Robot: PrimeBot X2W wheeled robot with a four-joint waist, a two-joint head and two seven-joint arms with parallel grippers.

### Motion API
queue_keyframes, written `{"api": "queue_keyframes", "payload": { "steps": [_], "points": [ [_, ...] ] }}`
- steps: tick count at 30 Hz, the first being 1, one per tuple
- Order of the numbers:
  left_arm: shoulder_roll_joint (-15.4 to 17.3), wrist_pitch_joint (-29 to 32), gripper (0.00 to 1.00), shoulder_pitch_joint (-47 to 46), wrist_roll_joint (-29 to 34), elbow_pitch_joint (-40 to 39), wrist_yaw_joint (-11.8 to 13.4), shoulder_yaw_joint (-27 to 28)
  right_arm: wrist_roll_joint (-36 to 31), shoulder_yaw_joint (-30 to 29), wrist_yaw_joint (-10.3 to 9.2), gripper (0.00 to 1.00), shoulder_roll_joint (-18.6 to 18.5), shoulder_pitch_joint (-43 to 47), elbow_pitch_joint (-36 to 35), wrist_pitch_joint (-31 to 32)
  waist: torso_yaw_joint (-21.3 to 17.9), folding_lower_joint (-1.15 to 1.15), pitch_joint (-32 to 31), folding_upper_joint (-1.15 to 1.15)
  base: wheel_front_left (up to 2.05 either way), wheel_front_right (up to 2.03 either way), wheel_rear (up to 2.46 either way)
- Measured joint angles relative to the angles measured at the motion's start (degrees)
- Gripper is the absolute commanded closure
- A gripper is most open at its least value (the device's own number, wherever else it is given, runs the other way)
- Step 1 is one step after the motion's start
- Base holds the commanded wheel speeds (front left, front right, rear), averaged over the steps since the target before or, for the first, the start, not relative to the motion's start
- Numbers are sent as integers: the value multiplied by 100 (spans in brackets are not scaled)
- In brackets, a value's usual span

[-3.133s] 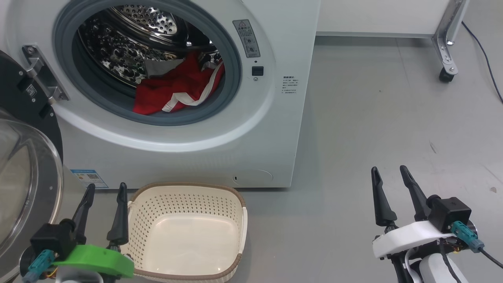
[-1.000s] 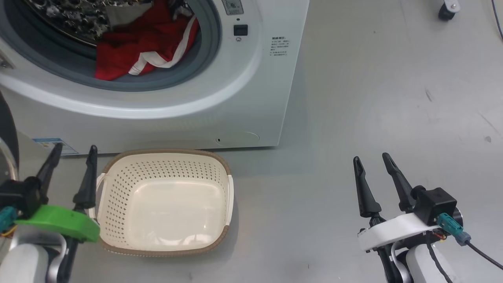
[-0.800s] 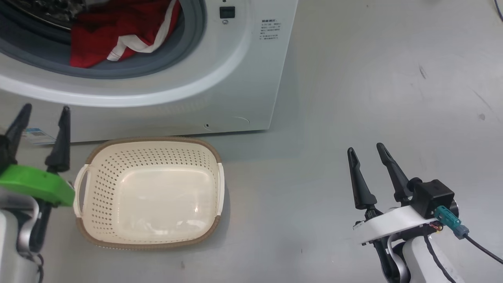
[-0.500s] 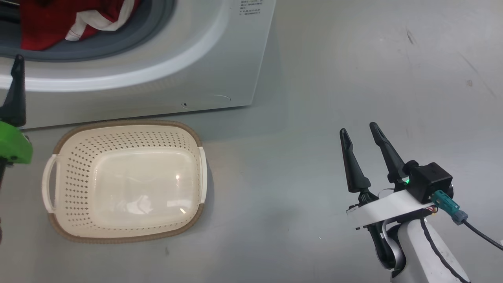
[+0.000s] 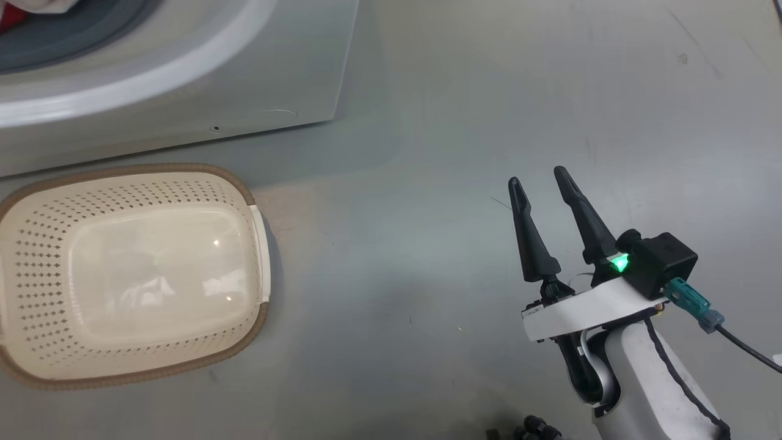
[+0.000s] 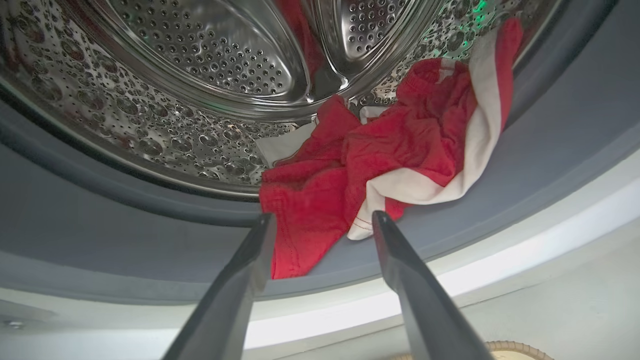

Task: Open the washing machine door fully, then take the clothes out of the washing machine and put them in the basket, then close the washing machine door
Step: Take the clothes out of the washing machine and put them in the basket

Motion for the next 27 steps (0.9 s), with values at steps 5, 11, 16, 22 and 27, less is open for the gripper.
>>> {"api": "queue_keyframes", "payload": {
  "steps": [5, 11, 16, 22, 27],
  "points": [
    [191, 187, 0, -353, 85, 248, 0, 4, 153, 138, -56, 0, 3, -35, -24, 0, -192, 0, 216, 0, 0, 0, 0],
    [288, 358, 0, -696, 212, 556, 42, -15, 189, 225, -152, 0, 8, -101, -75, 0, -383, 0, 446, 0, 0, 0, 0],
    [364, 508, 0, -972, 282, 848, 142, 3, 232, 314, -200, 0, 13, -113, -133, 0, -499, 0, 613, 0, 0, 0, 0],
    [463, 614, 0, -1326, 328, 1141, 199, 25, 232, 363, -257, 0, 20, -121, -181, 0, -605, 0, 774, 0, 0, 0, 0],
    [489, 701, 0, -1566, 396, 1302, 201, -3, 248, 423, -302, 0, 22, -124, -219, 0, -656, 0, 875, 0, 0, 0, 0]
  ]
}}
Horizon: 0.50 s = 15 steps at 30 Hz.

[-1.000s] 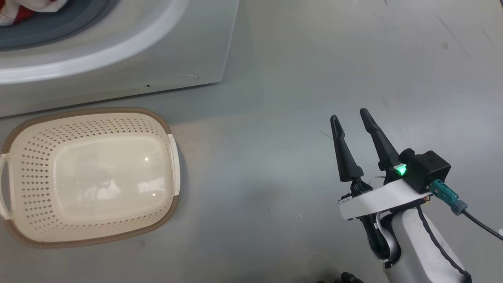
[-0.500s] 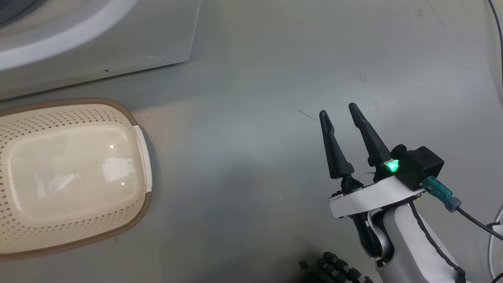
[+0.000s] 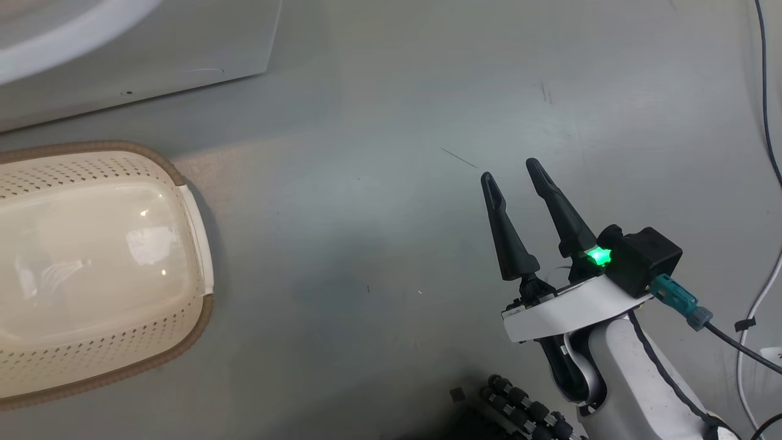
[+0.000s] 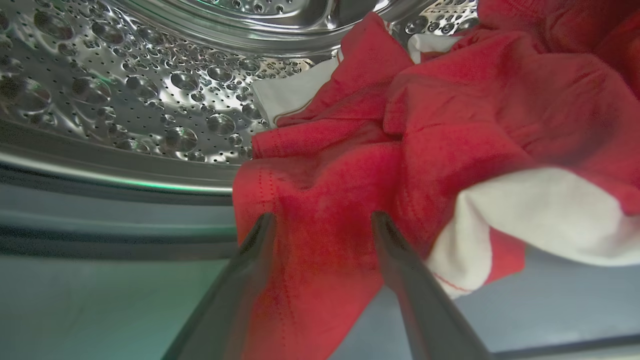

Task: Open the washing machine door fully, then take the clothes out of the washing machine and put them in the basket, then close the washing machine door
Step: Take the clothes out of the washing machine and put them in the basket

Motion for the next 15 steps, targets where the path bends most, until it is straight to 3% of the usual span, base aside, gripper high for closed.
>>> {"api": "queue_keyframes", "payload": {
  "steps": [15],
  "points": [
    [-3, 157, 0, -403, 105, 457, 103, -118, 36, 115, -58, 0, 0, -91, -86, 0, -45, 0, 148, 0, 0, 0, 0]
  ]
}}
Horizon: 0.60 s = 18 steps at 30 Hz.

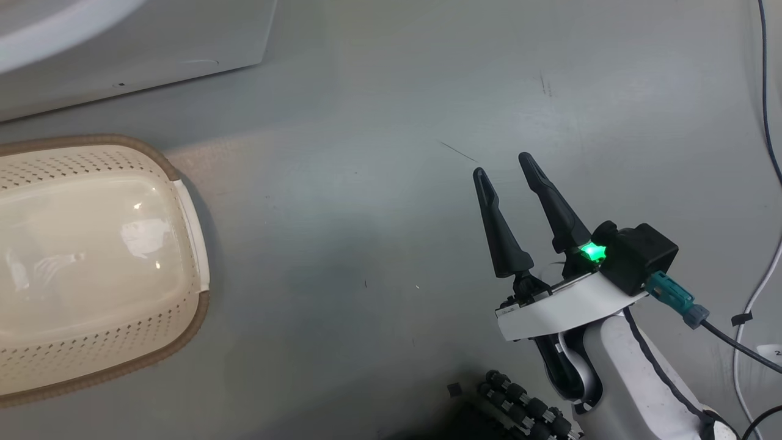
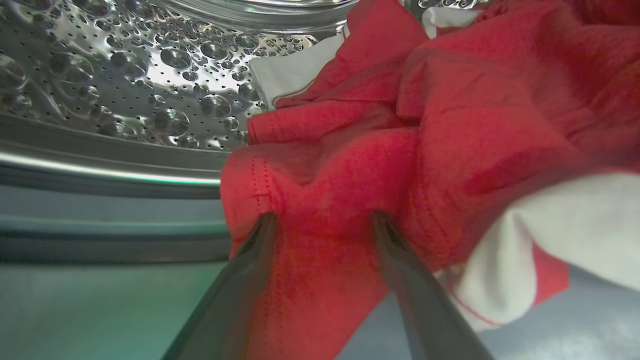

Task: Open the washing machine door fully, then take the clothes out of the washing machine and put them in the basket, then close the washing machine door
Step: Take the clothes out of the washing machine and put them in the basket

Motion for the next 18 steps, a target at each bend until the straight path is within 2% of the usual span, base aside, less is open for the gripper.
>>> {"api": "queue_keyframes", "payload": {
  "steps": [5, 7, 8, 18],
  "points": [
    [-35, 52, 0, -109, -3, 68, 1, -9, 0, 30, -51, 0, 0, -10, -5, 0, 2, 0, 40, 0, 0, 0, 0],
    [-68, 70, 76, -155, -12, 101, 1, -9, 0, 33, -75, 0, 0, -31, -9, 0, 9, 0, 49, 0, 0, 0, 0],
    [-82, 70, 100, -174, -12, 118, 1, -9, 0, 34, -91, 0, 0, -42, -9, 0, 13, 0, 51, 0, 0, 0, 0],
    [-230, -165, 100, -285, -20, 370, 0, -27, -1, 9, -107, 0, 0, -131, -7, 0, 93, 0, 20, 0, 0, 0, 0]
  ]
}}
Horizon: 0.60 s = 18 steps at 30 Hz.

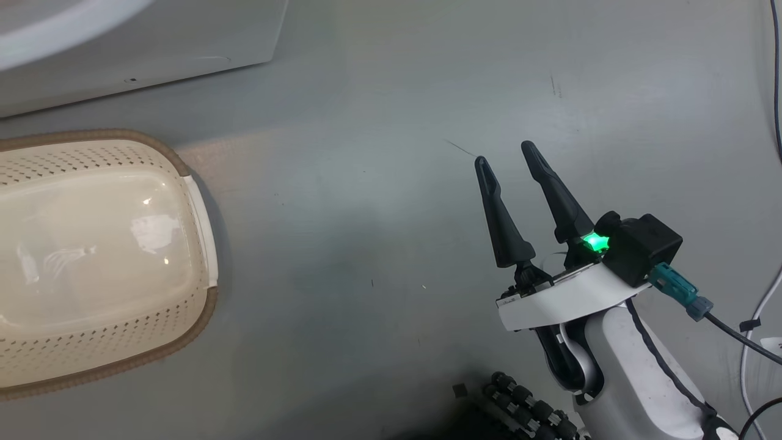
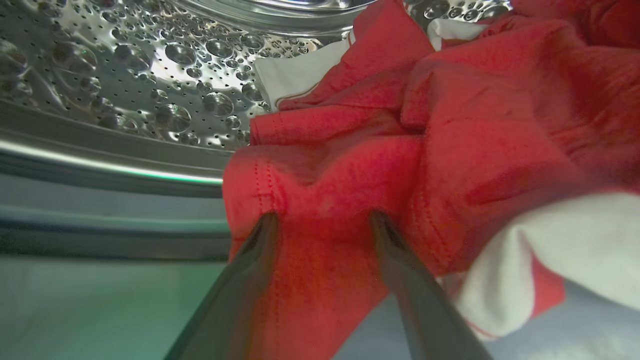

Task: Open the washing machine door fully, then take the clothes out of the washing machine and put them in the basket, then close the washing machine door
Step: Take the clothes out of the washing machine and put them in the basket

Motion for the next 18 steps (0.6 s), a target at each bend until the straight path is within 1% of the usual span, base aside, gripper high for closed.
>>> {"api": "queue_keyframes", "payload": {
  "steps": [3, 9, 15, 18],
  "points": [
    [-73, -99, 100, -14, 0, 154, -2, -23, -3, -53, -29, 0, -1, -1, 9, 0, 36, 0, -36, 0, 0, 0, 0],
    [-118, -199, 100, -85, 1, 358, -19, -97, -4, -44, -29, 0, -1, -2, 33, 0, 100, 0, -111, 0, 0, 0, 0],
    [-111, -397, 100, -168, 11, 469, -19, -100, -4, -48, -27, 0, -1, -5, 66, 0, 138, 0, -174, 0, 0, 0, 0],
    [-119, -476, 100, -218, 11, 527, -59, -116, -5, -56, -27, 0, -2, -6, 99, 0, 155, 0, -213, 0, 0, 0, 0]
  ]
}}
